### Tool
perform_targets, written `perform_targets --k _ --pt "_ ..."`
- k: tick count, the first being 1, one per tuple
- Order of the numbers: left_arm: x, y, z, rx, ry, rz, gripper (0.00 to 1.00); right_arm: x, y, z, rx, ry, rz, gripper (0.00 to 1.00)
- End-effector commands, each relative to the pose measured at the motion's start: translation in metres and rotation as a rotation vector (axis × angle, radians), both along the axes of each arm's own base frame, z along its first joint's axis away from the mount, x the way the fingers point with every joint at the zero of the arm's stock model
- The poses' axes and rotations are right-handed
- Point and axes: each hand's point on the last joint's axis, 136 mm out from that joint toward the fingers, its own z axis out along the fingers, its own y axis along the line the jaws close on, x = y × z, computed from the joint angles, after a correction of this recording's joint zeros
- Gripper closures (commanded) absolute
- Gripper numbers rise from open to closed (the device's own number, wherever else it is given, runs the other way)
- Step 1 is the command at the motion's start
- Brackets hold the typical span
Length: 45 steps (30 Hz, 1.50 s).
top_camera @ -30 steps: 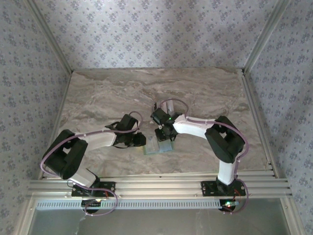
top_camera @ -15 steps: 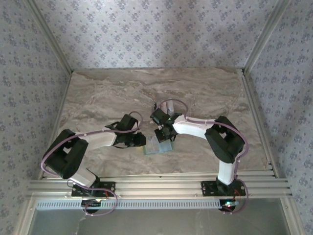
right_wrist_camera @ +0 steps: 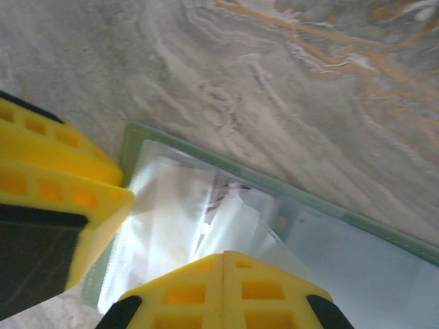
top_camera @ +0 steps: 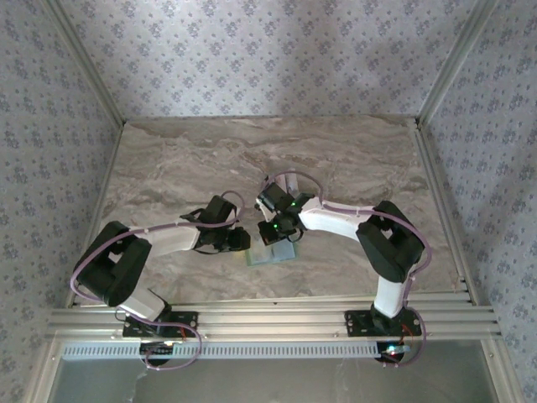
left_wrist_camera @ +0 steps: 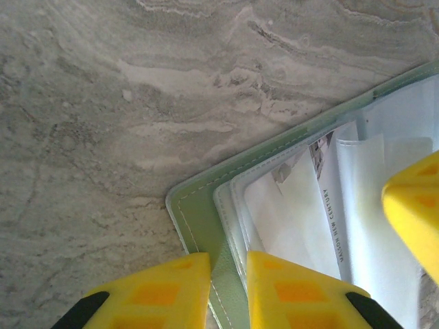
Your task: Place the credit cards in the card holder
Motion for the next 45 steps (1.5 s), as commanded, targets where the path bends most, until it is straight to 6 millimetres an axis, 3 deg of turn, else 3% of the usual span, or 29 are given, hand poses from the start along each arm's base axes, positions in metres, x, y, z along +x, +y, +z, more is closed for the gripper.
perform_targets --k 1,6,11,15,22,31,34,38,45 --pt "-0.003 0.0 -0.007 0.012 0.019 -0.021 0.78 -0.01 0.01 0.003 0.066 0.051 0.021 0.92" --pt "-0.003 0.0 -0.007 0.01 0.018 -0.018 0.78 -0.017 0.026 0.006 0.162 0.099 0.032 0.79" --pt "-0.002 0.002 -0.006 0.0 0.021 -0.006 0.78 -0.022 0.042 0.032 0.337 0.143 0.054 0.7" --pt "-0.001 0.002 -0.002 -0.031 0.025 0.007 0.78 -0.017 0.044 0.037 0.406 0.169 0.033 0.69" --pt "0.0 0.007 0.003 -0.07 0.024 0.037 0.78 -0.015 0.052 0.017 0.416 0.203 0.015 0.71" --pt "0.005 0.019 0.016 -0.118 0.001 0.097 0.77 -0.007 0.064 0.026 0.428 0.171 0.014 0.72" --pt "0.005 0.025 0.018 -0.104 -0.013 0.106 0.76 0.0 0.052 0.036 0.364 0.096 -0.001 0.72" --pt "0.005 0.023 0.019 -0.116 -0.01 0.099 0.76 0.015 0.017 0.047 0.257 0.023 -0.065 0.72" --pt "0.005 0.016 0.021 -0.12 -0.021 0.071 0.75 0.027 -0.04 0.03 0.005 -0.052 -0.142 0.76"
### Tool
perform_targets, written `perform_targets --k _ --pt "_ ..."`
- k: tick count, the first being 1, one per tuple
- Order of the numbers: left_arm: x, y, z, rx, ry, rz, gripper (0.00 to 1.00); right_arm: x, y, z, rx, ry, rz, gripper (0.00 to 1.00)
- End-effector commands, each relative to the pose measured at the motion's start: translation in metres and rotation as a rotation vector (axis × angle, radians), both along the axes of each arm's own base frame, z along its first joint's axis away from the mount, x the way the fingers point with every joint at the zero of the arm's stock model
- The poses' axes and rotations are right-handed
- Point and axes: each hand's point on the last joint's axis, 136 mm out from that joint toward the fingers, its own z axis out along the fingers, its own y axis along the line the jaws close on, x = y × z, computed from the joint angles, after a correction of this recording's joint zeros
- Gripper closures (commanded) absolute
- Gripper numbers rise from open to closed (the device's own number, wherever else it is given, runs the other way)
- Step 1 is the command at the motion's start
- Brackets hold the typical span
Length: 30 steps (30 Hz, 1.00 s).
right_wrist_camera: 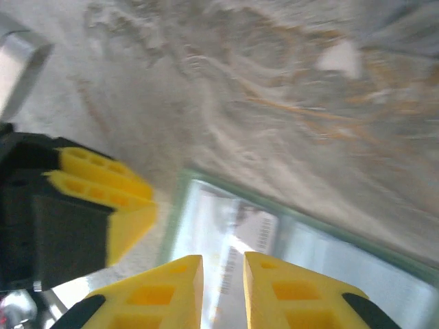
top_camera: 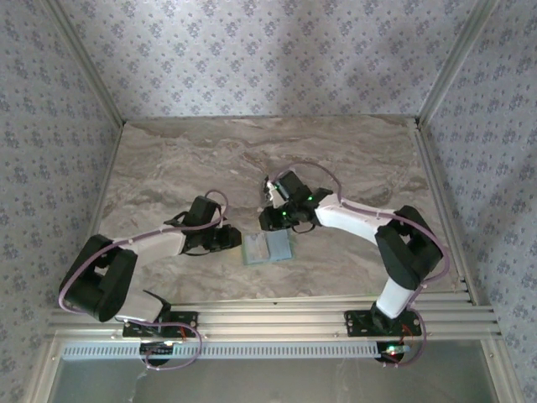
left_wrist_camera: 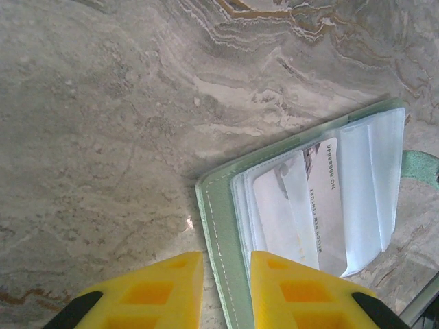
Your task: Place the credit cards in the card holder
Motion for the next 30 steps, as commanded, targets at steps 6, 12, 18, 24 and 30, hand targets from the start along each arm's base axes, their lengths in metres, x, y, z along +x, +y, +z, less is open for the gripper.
perform_targets --k 6,12,18,24,30 --pt "-0.002 -0.02 0.004 0.011 -0.021 -0.08 0.75 0.006 -0.054 -0.038 -0.358 -0.035 -0.049 0.76" --pt "-0.004 -0.023 -0.003 0.045 -0.012 -0.097 0.75 0.009 -0.054 -0.054 -0.418 -0.034 -0.043 0.69" --pt "-0.005 -0.021 -0.008 0.064 0.003 -0.094 0.75 0.006 -0.056 -0.069 -0.487 -0.028 -0.032 0.67" --pt "-0.005 -0.021 -0.012 0.073 0.013 -0.093 0.75 0.012 -0.051 -0.059 -0.524 -0.089 -0.042 0.67" --pt "-0.006 -0.02 -0.015 0.076 0.022 -0.093 0.75 0.015 -0.049 -0.025 -0.504 -0.207 -0.072 0.64"
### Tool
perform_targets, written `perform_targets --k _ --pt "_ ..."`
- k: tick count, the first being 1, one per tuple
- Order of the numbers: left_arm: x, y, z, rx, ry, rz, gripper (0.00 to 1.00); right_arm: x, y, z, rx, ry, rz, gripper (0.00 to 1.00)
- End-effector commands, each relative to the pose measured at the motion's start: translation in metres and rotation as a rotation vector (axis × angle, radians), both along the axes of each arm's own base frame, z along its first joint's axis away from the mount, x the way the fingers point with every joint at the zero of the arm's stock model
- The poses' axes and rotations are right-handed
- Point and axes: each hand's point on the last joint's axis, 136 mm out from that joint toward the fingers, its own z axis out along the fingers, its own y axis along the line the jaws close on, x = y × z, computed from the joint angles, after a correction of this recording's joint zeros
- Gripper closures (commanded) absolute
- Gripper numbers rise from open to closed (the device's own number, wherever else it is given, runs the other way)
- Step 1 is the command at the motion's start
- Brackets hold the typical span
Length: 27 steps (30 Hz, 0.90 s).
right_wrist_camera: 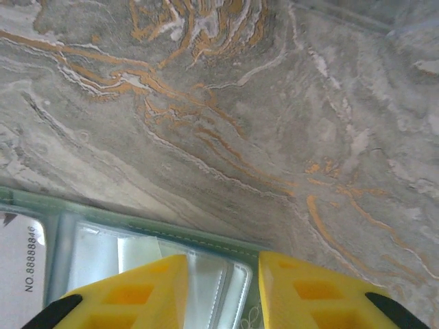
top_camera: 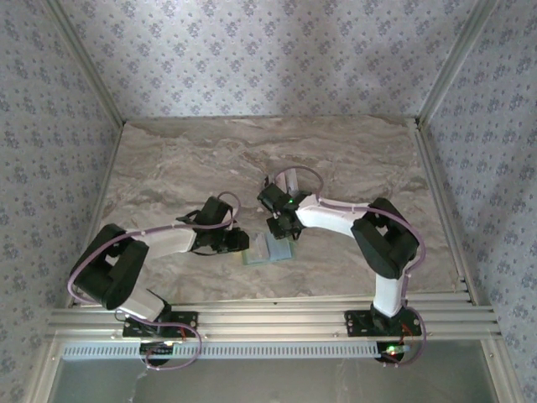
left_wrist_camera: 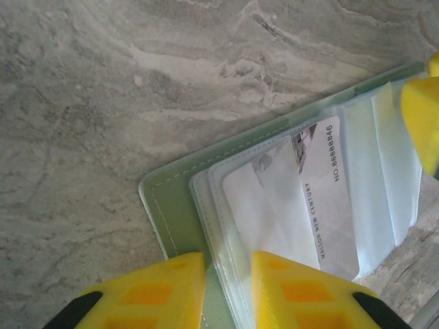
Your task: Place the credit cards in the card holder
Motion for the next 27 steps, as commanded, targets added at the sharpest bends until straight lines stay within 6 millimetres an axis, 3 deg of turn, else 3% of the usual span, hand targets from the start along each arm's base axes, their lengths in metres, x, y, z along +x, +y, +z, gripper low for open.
perform_targets --k 1,5,20,27 --pt "0.002 0.0 -0.002 0.024 -0.001 -0.01 0.75 0.005 -0.001 0.036 0.004 -0.107 -0.002 0.64" --pt "0.002 0.0 -0.003 0.025 0.001 -0.009 0.75 0.003 0.007 0.046 0.049 -0.116 0.016 0.63" --pt "0.001 0.0 -0.003 0.023 0.003 -0.01 0.75 -0.007 0.004 0.0 0.012 0.035 0.013 0.65" --pt "0.002 0.0 -0.002 0.022 0.002 -0.011 0.75 -0.006 0.001 -0.008 0.013 0.056 -0.003 0.65"
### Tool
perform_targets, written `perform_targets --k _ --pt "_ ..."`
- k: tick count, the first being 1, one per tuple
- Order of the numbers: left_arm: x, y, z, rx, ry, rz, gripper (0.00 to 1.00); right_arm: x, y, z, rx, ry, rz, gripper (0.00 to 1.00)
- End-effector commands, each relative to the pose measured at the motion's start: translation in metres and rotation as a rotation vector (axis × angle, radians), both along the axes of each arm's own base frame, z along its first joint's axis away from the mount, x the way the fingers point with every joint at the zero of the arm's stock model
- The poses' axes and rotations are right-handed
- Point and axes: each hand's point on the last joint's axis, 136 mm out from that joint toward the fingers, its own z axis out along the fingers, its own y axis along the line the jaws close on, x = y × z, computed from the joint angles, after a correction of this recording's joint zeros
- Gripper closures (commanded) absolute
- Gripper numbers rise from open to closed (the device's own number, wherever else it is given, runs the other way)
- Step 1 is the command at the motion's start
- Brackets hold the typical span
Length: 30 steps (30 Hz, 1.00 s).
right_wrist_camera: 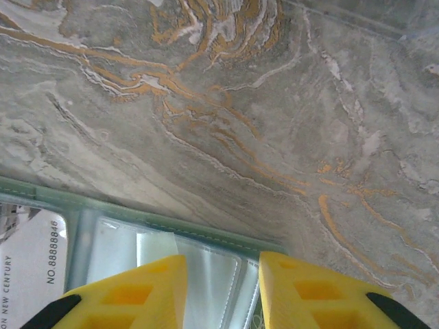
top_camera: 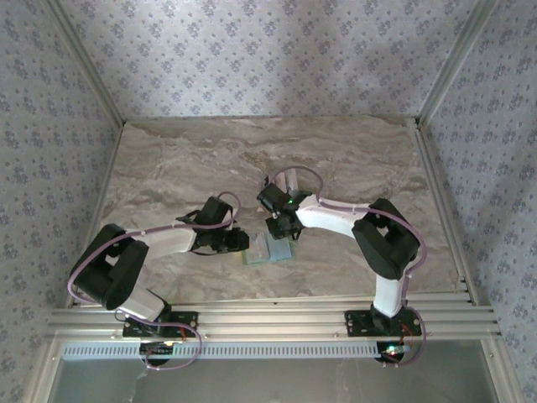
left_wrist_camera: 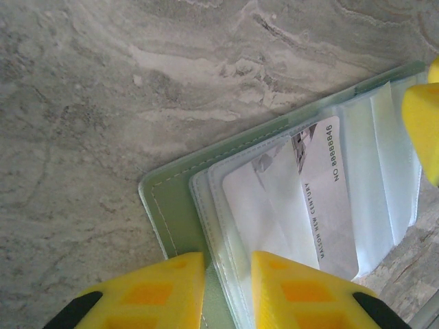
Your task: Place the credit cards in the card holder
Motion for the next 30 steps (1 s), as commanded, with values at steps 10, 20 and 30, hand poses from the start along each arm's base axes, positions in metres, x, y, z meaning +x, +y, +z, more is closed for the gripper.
perform_targets --k 10,20,30 --pt "0.002 0.0 -0.003 0.023 0.003 -0.011 0.75 -0.015 -0.009 -0.028 -0.018 0.086 -0.016 0.65" --pt "0.002 0.0 -0.004 0.026 0.005 -0.01 0.75 -0.012 -0.006 -0.016 -0.01 0.043 -0.004 0.74" --pt "0.002 0.0 -0.008 0.027 0.016 -0.011 0.75 -0.011 -0.001 -0.004 -0.008 0.016 0.017 0.89"
